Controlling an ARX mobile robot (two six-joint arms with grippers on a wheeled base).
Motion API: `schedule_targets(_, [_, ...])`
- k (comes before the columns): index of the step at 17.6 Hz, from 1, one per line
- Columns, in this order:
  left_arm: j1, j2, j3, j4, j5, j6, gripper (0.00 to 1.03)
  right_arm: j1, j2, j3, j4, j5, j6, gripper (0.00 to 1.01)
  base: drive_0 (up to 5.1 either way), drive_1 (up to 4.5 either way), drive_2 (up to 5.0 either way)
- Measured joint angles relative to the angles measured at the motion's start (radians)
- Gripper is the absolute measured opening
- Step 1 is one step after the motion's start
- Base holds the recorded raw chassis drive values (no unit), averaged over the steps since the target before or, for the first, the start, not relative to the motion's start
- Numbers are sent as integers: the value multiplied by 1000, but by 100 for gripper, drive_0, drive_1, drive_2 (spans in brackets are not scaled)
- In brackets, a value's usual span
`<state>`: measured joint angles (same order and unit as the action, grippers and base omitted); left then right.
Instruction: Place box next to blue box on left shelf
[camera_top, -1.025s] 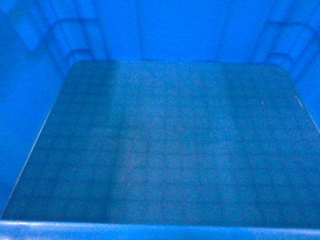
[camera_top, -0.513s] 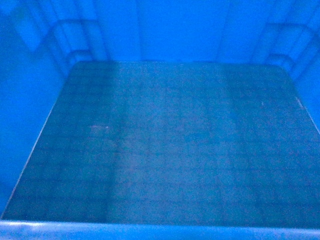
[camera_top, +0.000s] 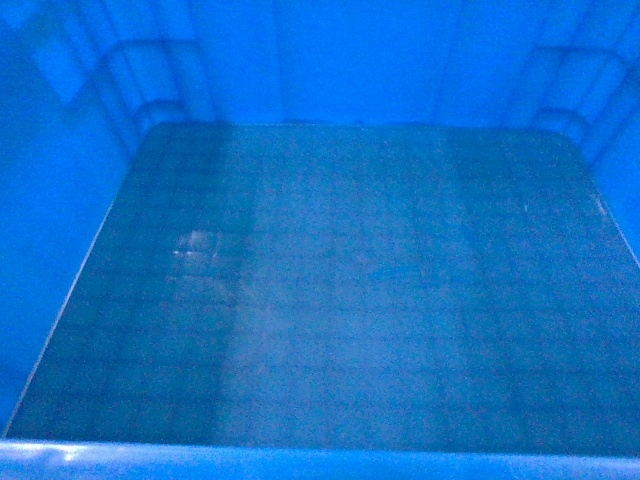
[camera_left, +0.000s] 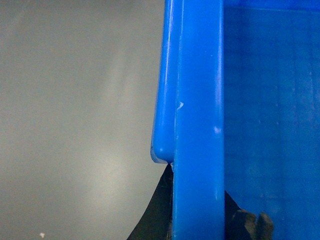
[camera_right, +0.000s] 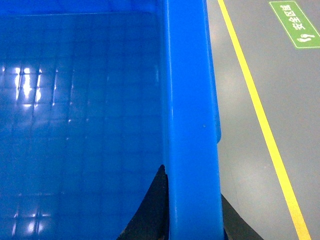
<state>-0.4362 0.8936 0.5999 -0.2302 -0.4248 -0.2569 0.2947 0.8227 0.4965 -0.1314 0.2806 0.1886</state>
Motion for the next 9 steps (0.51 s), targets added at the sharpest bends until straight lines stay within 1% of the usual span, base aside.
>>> schedule_targets(9, [0, 0, 0, -2, -1, 0, 8, 0, 0, 0, 0, 0, 0, 9, 6, 419, -407])
